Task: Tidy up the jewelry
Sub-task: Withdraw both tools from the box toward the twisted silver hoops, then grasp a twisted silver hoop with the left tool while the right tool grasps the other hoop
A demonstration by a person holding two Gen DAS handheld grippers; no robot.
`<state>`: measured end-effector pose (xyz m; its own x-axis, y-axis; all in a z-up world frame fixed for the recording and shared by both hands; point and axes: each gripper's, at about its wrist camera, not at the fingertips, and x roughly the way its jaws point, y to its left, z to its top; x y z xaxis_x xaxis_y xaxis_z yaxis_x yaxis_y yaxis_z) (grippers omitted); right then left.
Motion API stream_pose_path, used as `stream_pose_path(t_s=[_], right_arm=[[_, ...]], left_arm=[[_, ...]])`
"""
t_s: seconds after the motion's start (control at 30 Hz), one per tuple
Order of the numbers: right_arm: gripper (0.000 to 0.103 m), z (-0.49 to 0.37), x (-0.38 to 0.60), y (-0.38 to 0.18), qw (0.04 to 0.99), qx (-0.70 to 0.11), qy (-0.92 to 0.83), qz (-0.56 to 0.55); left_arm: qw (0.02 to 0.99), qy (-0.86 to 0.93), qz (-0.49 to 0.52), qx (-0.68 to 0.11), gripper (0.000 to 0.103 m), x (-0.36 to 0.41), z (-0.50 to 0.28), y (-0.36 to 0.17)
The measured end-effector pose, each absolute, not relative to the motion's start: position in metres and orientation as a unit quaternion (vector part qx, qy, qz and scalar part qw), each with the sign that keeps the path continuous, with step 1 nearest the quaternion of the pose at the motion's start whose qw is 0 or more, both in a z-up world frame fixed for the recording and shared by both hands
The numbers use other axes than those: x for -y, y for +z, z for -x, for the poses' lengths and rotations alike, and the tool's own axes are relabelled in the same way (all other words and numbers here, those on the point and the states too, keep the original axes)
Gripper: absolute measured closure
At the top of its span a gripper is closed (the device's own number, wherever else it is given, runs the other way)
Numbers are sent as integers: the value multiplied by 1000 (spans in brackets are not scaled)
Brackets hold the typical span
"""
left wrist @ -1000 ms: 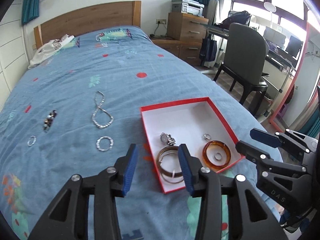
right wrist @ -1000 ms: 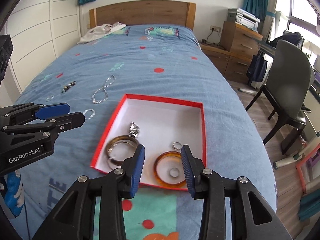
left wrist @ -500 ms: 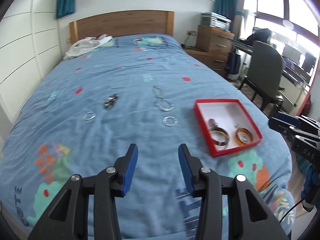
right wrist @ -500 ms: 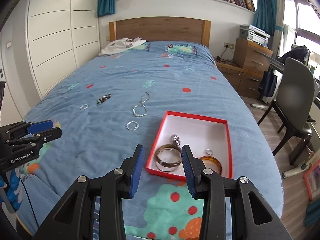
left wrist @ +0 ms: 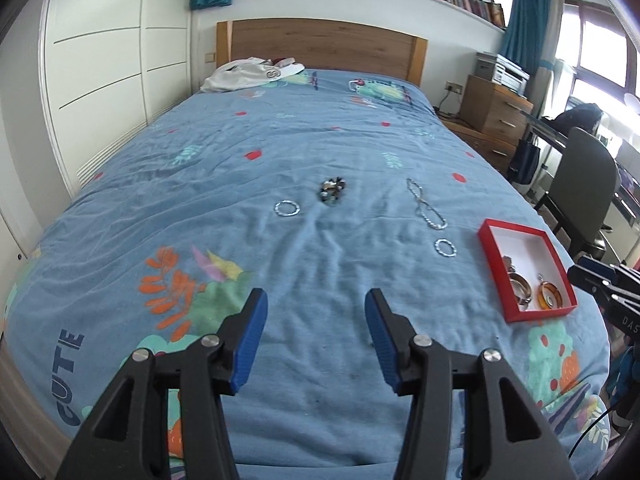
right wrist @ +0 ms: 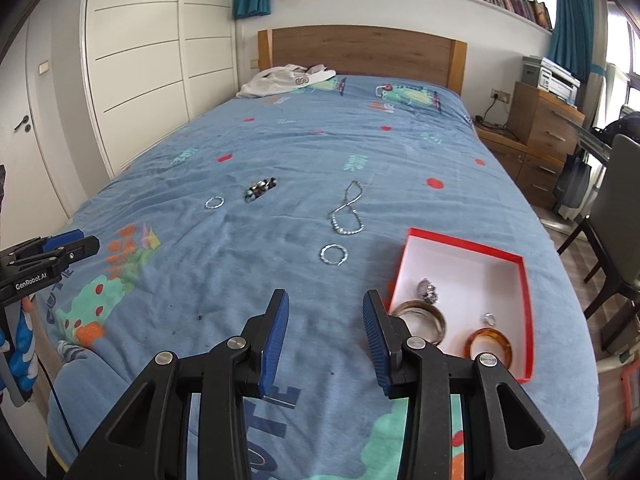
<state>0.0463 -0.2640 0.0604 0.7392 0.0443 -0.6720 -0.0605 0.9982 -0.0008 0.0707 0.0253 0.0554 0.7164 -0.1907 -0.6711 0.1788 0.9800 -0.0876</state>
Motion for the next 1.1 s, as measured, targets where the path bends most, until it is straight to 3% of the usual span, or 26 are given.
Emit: stream_pose_path(t_s=[0.13, 0.2, 1.1], right_arm=[[62, -63, 255, 44, 927, -374, 37, 9], [55, -74, 252, 34, 924, -380, 40, 4], [47, -241, 281, -83, 892, -442, -8, -89]], left_arm=[[924, -90, 16, -371, 54, -37, -86, 44], [921, -88, 19, -379, 54, -38, -98, 36], [888, -66, 38, -453, 48, -7, -342, -87]])
